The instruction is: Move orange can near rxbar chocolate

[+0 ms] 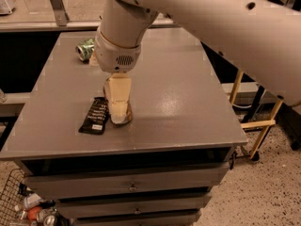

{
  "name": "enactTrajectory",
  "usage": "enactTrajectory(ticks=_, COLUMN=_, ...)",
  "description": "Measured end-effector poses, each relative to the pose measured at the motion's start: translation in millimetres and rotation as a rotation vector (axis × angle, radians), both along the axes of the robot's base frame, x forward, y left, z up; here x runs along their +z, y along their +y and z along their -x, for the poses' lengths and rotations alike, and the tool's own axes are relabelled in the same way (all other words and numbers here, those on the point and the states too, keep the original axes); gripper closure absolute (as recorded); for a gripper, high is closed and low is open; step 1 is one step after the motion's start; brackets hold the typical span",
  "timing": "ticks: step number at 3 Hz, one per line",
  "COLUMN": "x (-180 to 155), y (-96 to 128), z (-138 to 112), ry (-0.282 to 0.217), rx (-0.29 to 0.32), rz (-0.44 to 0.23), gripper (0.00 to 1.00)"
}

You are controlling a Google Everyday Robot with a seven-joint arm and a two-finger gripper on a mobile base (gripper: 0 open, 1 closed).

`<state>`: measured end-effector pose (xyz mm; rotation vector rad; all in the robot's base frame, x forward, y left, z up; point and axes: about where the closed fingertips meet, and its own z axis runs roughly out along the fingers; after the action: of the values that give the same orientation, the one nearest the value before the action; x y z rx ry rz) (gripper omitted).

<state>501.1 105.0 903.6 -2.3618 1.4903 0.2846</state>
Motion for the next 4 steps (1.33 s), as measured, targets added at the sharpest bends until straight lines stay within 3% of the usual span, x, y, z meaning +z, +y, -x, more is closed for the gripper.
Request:
enactTrajectory(ticks=2, x=4, y=-11, z=3, ry=-0.006, rx=-0.022, rz=0.011, gripper=0.0)
enactTrajectory(ticks=3, x=10, y=-44, z=5, ry=-0.011, rx=-0.093, rz=0.029, gripper=0.0)
enactTrajectory(ticks=4, x=1, y=-112, z=0, ry=0.023, rx=-0.23, rz=0.025, gripper=0.0)
